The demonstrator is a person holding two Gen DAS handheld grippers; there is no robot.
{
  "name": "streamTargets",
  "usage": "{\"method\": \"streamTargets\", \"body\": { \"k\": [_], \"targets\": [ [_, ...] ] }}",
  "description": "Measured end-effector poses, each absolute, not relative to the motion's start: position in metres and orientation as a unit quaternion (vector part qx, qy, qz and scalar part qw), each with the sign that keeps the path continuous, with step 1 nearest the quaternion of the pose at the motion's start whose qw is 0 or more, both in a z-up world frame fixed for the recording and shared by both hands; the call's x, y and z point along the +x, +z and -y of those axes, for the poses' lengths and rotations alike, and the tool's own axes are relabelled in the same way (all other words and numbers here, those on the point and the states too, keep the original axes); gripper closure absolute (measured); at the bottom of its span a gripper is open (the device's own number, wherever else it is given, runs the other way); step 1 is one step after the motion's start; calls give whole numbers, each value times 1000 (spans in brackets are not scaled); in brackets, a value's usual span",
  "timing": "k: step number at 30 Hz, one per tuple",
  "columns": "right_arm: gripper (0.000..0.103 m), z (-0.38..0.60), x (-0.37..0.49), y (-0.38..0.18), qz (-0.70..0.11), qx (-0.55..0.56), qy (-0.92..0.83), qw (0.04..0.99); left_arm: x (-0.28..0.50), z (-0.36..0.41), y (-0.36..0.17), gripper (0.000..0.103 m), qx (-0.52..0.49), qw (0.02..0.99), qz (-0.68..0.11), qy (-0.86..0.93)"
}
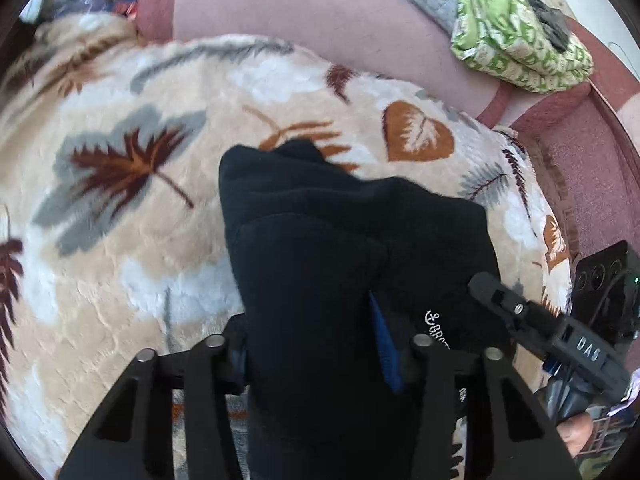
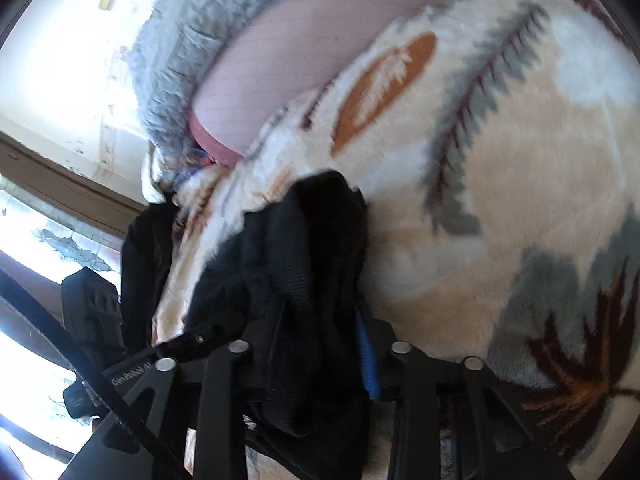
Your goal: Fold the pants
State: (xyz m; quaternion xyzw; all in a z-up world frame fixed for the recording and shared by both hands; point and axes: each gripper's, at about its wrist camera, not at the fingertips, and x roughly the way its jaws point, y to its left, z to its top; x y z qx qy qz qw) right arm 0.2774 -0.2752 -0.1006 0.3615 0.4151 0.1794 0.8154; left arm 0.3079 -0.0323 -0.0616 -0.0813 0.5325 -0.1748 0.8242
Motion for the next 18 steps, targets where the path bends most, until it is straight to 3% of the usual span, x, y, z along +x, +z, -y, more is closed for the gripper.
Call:
{"method": "streamTargets", "body": {
  "k": [3,5,7,8,10,15,18],
  "targets": [
    [79,285,276,-89,-390,375,186,820,316,29,-61,56,-90,823,-533,-174],
    [75,287,278,-90,-403,365,169,822,318,28,-73,38,-90,821,-543,-154],
    [64,283,281,-99,-445,338,132,819,316,27,-80,26,-76,825,-544,-132],
    [55,280,284,-107,-473,320,113,813,313,25,-81,25,-80,826,-542,-130],
    [55,279,284,-107,-473,317,113,814,306,19,-77,25,-95,819,-550,-134],
    [41,278,280,-94,-476,259,76,837,266,2,-41,25,-79,842,-518,-132],
    [41,281,276,-89,-461,246,50,851,228,-8,-15,24,-60,868,-480,-112]
  ]
}}
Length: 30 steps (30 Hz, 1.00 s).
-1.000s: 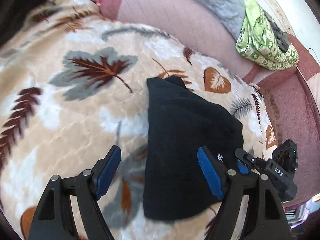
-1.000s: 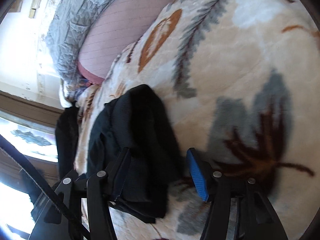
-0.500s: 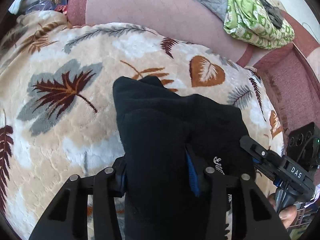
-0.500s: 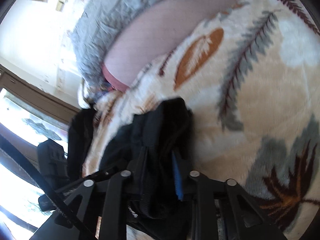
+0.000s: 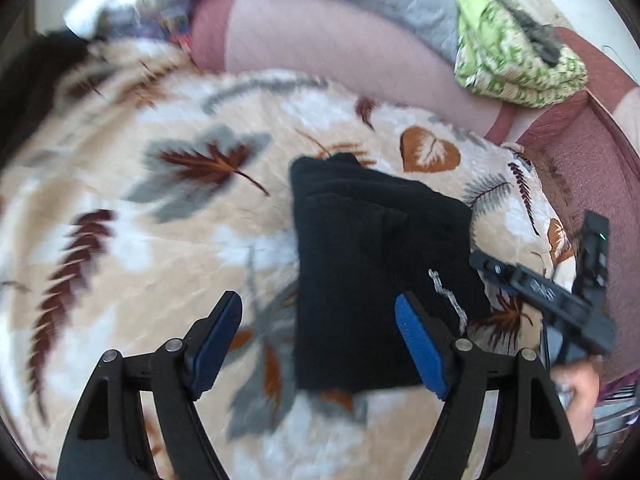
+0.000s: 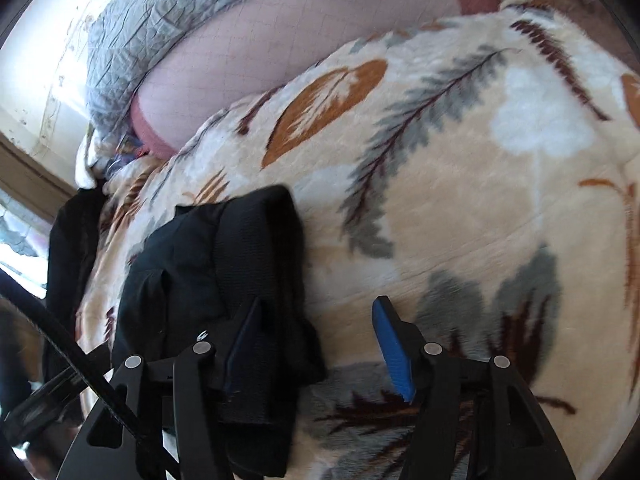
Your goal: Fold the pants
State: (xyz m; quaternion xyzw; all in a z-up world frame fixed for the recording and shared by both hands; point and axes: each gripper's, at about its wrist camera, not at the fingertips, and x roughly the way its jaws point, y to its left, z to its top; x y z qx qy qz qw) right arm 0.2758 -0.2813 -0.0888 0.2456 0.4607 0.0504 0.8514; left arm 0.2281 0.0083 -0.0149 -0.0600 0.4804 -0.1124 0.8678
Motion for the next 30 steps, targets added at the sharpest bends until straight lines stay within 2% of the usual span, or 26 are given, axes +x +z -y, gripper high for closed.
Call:
{"method": "streamTargets", "body": {
  "k": [6,11,14,17,22,27,30],
  "targets": [
    [41,275,244,-61,-391,172,4,904,143,-18,25,21,-9,921,-389,-36],
    [40,257,195,-45,-359,165,9,919,75,-21,60,2,45,964,-259,48],
    [38,241,163,-33,-338,158,19,927,43,-33,79,0,27,977,-202,62],
    [31,226,117,-27,-320,154,23,935,35,-38,90,0,18,977,-213,28],
    [27,213,62,-38,-316,164,32,934,23,-33,84,0,-3,967,-251,-32],
    [27,205,45,-61,-336,143,19,931,31,-17,35,0,-25,931,-357,-71],
    [27,201,47,-65,-336,127,12,933,28,-4,7,0,-2,916,-398,-61]
  ]
}}
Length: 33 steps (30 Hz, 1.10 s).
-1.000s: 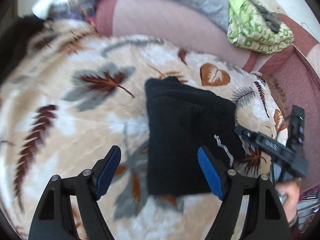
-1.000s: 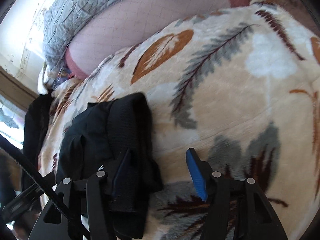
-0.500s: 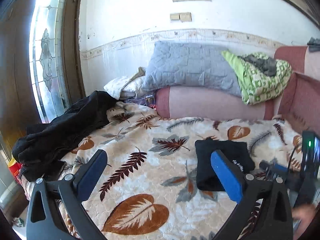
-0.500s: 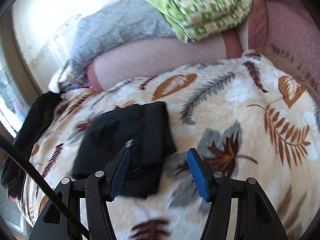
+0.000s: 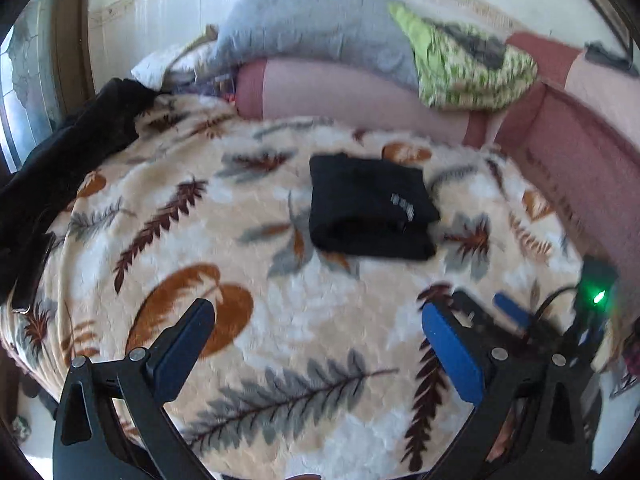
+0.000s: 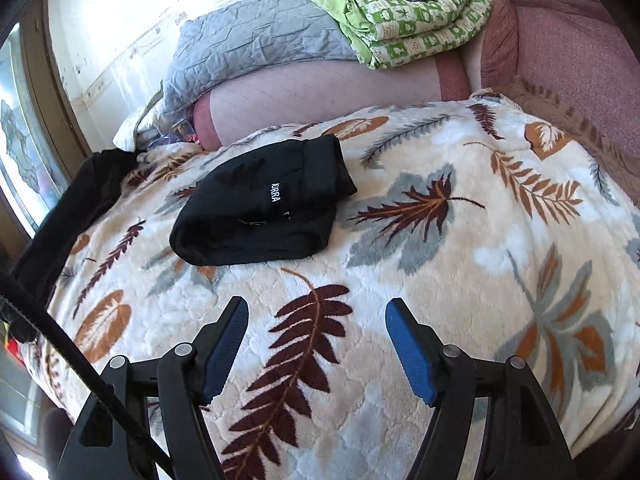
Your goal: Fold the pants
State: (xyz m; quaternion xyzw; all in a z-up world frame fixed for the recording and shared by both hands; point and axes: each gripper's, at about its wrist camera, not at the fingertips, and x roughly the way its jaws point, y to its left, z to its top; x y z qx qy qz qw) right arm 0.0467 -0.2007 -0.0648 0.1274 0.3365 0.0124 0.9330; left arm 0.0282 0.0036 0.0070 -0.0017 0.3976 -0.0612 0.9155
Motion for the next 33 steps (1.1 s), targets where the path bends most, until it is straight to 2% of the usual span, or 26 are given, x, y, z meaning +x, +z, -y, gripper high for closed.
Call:
{"method": "streamTargets", "body": {
  "k": [4,14,33],
  "targets": [
    [25,200,48,-68,-333,116,2,936,28,10,-10,0,36,911,-409,-45],
    [21,210,54,-74,-346,124,-1,930,39,21,-30,0,49,896,-439,-48],
    [19,187,60,-78,-353,74,17,933,47,22,-49,0,50,882,-465,-52]
  ]
}}
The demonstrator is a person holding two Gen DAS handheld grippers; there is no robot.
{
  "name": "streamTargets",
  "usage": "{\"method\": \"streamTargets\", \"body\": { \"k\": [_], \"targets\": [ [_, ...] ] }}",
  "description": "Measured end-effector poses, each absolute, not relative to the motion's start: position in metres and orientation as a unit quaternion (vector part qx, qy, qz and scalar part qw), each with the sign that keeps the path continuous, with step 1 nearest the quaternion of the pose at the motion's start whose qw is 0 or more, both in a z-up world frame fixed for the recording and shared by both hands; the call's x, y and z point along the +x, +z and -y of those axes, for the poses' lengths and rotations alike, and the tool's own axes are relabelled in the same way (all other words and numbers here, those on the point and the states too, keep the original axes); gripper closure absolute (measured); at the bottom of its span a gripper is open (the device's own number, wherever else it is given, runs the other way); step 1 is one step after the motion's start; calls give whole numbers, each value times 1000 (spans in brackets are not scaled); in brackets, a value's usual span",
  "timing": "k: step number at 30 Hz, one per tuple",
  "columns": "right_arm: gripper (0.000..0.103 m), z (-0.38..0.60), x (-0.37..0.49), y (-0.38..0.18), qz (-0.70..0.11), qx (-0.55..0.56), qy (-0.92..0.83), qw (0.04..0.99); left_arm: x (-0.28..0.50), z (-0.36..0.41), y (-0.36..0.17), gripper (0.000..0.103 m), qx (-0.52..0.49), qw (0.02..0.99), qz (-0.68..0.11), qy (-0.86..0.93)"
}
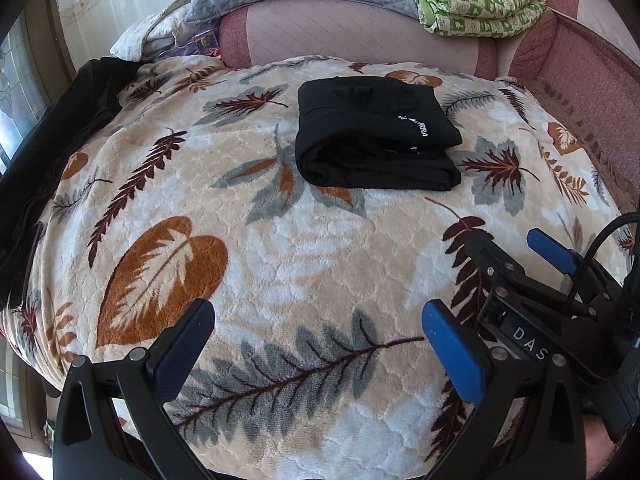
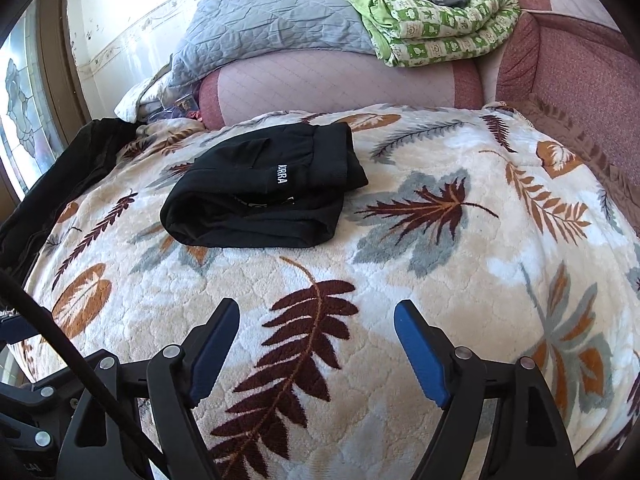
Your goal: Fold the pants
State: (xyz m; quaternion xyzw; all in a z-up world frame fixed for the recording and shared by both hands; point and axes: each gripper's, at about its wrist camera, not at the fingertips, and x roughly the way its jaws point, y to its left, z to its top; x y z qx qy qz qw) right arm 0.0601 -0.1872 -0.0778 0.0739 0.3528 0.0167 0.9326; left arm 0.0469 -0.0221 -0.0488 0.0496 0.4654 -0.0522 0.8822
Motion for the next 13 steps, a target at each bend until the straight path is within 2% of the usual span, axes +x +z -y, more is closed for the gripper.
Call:
{"method": "streamTargets", "body": {
  "k": [13],
  "targets": [
    [17,184,61,-79,-356,66,20,932,50,14,-60,0,24,870,-490,-59]
  ]
}}
